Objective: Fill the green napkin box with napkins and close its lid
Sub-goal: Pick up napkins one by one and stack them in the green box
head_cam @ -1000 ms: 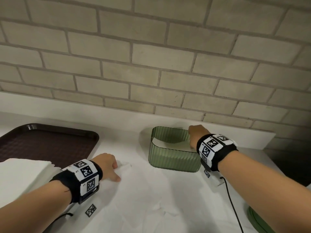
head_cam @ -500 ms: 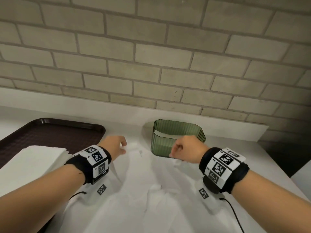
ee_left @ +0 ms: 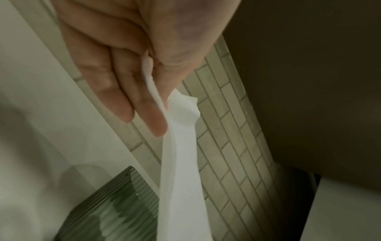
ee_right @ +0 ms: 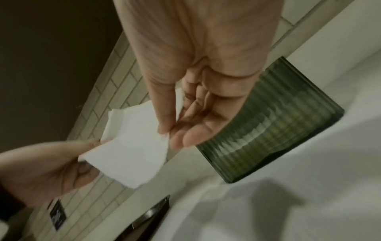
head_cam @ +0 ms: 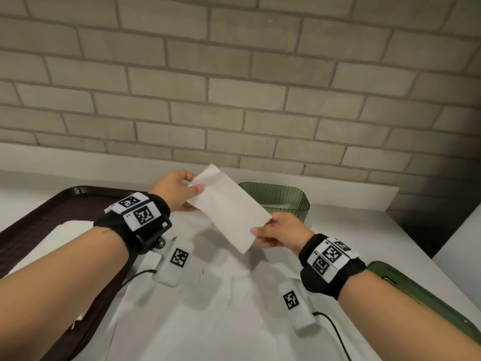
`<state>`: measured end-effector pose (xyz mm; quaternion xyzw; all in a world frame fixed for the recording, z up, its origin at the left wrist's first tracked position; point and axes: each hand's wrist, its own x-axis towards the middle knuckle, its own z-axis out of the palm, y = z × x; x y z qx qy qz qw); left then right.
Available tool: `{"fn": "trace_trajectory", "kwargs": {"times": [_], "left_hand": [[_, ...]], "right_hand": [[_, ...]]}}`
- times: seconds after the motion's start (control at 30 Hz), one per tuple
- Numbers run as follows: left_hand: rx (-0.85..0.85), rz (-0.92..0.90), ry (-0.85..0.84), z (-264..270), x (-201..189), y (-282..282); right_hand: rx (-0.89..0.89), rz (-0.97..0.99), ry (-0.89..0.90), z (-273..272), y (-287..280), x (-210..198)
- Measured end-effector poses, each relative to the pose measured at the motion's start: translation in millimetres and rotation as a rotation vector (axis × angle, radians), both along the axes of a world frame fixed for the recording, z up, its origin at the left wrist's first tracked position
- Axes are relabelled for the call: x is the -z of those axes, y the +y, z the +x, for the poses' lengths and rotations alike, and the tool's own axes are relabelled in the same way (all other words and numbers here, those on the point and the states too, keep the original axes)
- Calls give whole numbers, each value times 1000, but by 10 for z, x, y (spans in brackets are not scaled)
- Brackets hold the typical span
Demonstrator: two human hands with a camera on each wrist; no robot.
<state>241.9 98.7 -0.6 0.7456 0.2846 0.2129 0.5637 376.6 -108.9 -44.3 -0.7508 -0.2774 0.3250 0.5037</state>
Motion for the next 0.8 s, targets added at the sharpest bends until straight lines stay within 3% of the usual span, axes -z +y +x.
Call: {"fn": "trace_trajectory", "kwargs": {"times": [0.17, 0.37, 0.5, 0.67, 0.8], "left_hand": [[-64, -43, -5, 100, 55, -13], [-31, 60, 37, 425, 134, -35], [23, 61, 39, 763, 127, -111], [57, -63, 23, 1199, 85, -214], [37, 63, 52, 1300, 105, -263]], "right_hand": [[183, 208, 101, 119, -100, -94], [362, 263, -22, 442, -189, -208], [479, 250, -48, 814, -133, -271], [558, 137, -174, 1224, 61, -225], [547, -3, -250, 1449, 165, -141]]}}
